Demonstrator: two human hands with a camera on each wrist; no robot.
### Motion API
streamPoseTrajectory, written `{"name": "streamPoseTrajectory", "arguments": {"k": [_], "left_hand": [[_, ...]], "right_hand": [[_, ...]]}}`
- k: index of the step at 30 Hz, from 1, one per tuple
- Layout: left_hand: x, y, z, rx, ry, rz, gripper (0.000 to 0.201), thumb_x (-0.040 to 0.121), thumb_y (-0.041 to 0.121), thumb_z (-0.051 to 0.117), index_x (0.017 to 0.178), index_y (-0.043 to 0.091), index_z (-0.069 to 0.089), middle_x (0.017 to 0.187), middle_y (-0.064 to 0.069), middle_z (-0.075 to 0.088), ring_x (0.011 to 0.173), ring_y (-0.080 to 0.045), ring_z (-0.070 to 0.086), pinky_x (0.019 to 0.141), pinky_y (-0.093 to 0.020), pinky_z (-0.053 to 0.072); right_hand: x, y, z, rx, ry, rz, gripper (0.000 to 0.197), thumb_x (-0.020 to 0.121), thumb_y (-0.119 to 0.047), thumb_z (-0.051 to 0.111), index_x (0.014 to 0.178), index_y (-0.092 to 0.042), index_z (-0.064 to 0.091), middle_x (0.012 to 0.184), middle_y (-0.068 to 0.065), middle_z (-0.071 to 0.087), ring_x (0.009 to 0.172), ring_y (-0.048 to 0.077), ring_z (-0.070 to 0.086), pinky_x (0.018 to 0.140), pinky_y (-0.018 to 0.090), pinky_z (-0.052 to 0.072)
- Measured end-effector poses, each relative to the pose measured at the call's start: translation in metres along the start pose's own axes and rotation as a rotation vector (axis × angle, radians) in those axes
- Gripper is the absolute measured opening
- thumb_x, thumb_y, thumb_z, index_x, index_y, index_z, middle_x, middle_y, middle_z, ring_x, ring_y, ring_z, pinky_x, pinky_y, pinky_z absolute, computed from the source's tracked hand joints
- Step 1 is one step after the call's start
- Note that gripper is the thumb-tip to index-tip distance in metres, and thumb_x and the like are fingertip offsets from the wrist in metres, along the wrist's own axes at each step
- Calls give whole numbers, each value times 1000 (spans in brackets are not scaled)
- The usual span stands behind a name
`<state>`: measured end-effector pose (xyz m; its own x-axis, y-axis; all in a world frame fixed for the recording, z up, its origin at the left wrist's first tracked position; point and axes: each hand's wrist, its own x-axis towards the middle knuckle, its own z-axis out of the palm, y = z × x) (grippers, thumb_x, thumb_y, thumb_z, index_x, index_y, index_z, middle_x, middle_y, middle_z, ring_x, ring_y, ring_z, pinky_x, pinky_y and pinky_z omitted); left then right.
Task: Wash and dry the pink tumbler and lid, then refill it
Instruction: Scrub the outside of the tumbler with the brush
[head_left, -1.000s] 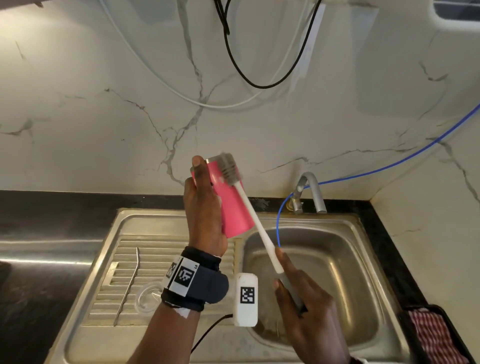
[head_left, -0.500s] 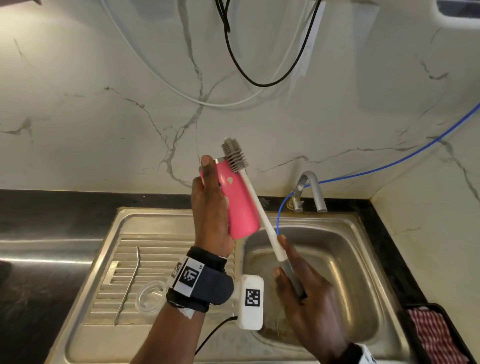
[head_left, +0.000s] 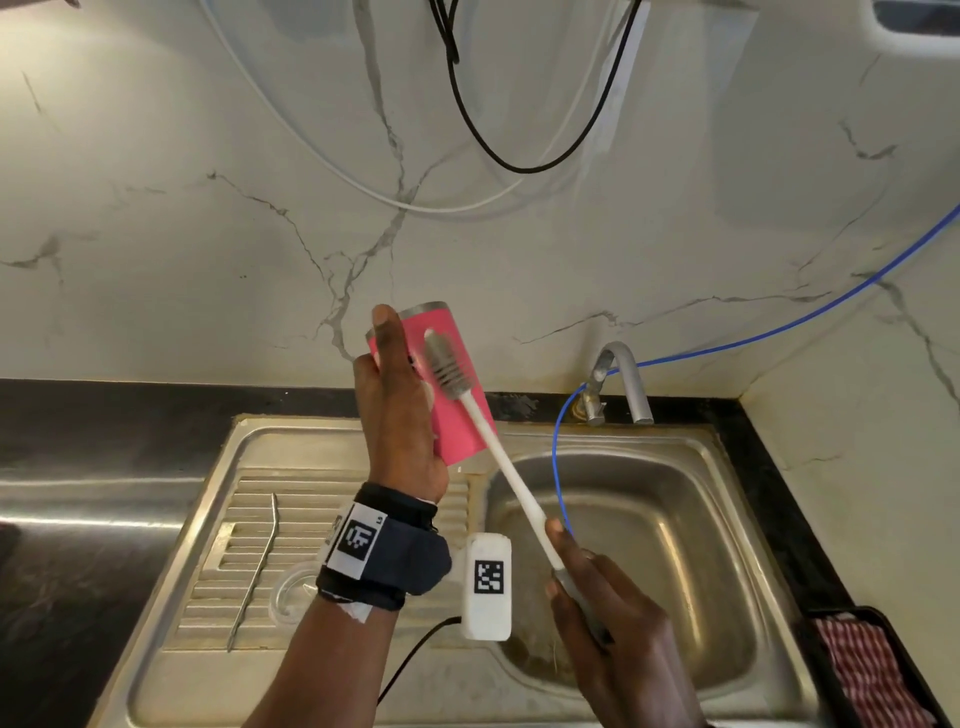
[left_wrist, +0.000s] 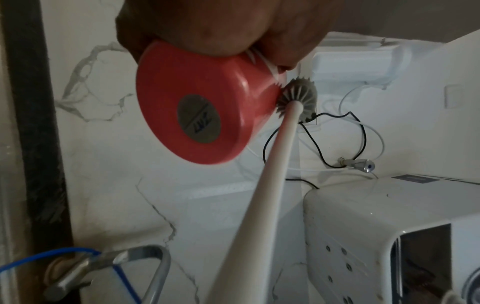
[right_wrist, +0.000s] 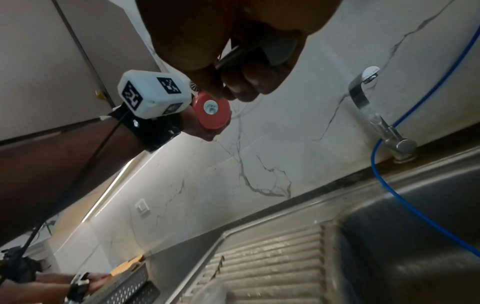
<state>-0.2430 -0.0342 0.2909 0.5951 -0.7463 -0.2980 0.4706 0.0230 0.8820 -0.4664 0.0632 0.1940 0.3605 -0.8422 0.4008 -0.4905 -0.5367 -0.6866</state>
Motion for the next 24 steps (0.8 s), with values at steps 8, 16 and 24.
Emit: {"name": "streamPoseTrajectory", "arguments": {"k": [8, 16, 24], "left_hand": [[2, 1, -7, -31, 42, -10, 63, 96, 77, 51, 132, 25, 47, 123, -9, 67, 107, -30, 74, 86, -52, 64], [16, 14, -16, -66, 140, 34, 71, 95, 81, 49, 138, 24, 47, 128, -7, 65, 111, -30, 70, 85, -52, 63], [6, -1, -6, -57, 78, 2, 66, 89, 82, 50, 128, 29, 50, 125, -9, 67, 109, -30, 73, 90, -54, 62]], "right_hand": [[-9, 9, -2, -67, -41, 1, 70, 90, -20, 70, 151, -45, 48, 96, -12, 65, 58, 7, 58, 61, 10, 49], [-31, 10, -8, -87, -79, -15, 56, 97, -34, 59, 149, -50, 48, 85, -16, 62, 49, 5, 52, 57, 4, 44], [-13, 9, -8, -46, -28, 13, 69, 87, -19, 72, 149, -41, 52, 93, -18, 62, 60, 3, 58, 61, 11, 48]]}}
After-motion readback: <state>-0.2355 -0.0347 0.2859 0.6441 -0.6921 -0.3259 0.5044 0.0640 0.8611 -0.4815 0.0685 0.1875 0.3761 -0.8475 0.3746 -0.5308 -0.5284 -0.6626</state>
